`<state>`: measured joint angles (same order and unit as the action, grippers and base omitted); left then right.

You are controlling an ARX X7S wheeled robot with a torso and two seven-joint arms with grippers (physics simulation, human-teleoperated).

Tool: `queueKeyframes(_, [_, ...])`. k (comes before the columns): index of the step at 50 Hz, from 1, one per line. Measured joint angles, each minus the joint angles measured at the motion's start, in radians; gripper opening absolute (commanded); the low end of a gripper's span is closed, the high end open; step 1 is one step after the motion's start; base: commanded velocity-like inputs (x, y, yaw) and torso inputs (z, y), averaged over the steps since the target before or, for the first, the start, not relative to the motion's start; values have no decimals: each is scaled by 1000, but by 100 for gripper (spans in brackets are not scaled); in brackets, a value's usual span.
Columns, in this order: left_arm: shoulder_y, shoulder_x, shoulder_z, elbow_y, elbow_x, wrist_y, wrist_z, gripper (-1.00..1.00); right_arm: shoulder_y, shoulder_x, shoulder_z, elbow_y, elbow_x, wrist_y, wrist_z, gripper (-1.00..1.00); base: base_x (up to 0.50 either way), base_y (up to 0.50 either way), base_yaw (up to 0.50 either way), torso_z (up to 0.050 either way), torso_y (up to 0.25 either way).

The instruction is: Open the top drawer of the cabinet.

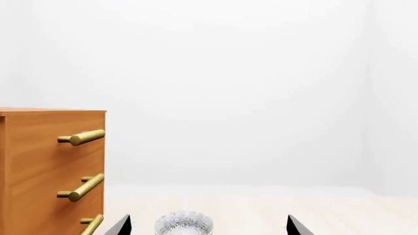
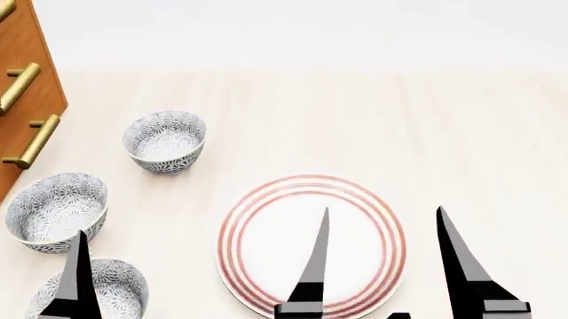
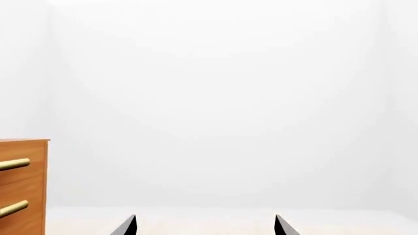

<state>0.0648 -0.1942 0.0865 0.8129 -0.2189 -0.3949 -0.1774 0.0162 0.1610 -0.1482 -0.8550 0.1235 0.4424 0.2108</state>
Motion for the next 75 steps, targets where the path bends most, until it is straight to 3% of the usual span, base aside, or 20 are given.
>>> queueKeyframes(15, [3,-13,13,15,-8,1,-12,100,0,13,-3,-2,16,-6,16,100,500,0,0,0,1])
queueKeyframes(24, [3,-19,17,24,-17,-3,-19,100,-3,27,-13,-5,-15,-25,38,100,0,48,0,0,0])
queueKeyframes(58, [-7,-46,23,43,-47,-27,-49,100,7,68,-69,-12,-43,-28,55,100,4,477,0,0,0])
queueKeyframes(75, [-22,-57,21,67,-90,-75,-61,100,-5,65,-47,-5,5,-82,63,100,0,0,0,49,0])
